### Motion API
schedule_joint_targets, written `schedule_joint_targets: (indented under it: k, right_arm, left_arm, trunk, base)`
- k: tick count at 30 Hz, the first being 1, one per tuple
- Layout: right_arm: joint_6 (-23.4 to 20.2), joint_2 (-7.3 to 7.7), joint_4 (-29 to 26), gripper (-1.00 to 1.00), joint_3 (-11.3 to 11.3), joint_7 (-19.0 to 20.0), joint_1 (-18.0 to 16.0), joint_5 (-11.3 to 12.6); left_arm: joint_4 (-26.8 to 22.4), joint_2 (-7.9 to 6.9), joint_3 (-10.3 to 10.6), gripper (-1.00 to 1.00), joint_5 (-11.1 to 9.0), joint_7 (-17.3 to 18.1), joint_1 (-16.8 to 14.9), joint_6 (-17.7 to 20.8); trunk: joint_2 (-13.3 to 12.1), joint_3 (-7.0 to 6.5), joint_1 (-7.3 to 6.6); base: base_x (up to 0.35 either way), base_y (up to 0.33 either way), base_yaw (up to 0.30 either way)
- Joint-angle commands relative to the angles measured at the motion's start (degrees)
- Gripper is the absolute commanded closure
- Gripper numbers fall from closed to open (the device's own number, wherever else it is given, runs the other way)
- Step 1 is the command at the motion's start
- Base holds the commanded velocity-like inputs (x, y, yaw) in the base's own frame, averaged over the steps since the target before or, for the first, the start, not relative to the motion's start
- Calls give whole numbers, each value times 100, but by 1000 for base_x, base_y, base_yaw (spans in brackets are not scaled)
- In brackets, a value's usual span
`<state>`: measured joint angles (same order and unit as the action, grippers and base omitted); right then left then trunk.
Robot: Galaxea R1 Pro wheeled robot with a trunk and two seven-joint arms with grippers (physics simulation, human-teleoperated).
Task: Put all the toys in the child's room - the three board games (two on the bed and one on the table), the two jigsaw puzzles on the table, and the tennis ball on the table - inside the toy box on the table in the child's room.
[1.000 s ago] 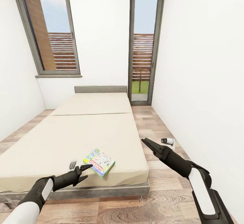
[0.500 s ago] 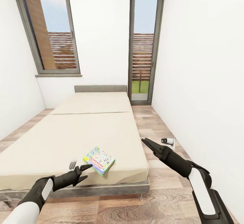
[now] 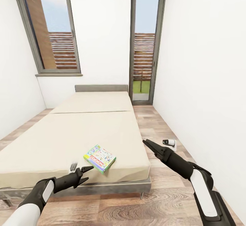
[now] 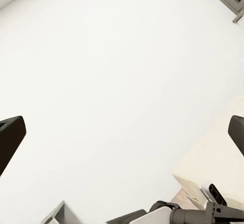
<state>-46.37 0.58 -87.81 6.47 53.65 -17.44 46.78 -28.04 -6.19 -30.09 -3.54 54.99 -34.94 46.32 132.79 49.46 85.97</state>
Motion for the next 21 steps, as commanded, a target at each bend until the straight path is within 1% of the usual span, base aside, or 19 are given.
schedule_joint_targets:
  k: [1,6,11,17,21]
  right_arm:
    - [-30,-2,0,-100,3,5,-1,15]
    - [-30,-14,0,-100,3,5,0,11]
    - [-30,-5,0,-100,3,5,-4,9]
    - [-30,-17,-2,-100,3,5,-3,9]
    - [-30,-6,0,-100,3,5,-2,7]
  left_arm:
    - [1,4,-14,-100,-16,2,-4,43]
    - [0,21,-14,-100,-16,3,-4,43]
    - [3,72,-11,-100,-9,2,-4,44]
    - [3,89,-9,-100,0,0,-4,49]
    - [3,96,-12,-100,2,2,-4,47]
  trunk:
    - [2,6,-1]
    - [2,6,-1]
    - [2,6,-1]
    - [2,6,-1]
    - [2,6,-1]
  base:
    - [0,0,0]
    - [0,0,0]
    - [0,-21,0]
    - [0,-190,0]
    - [0,-76,0]
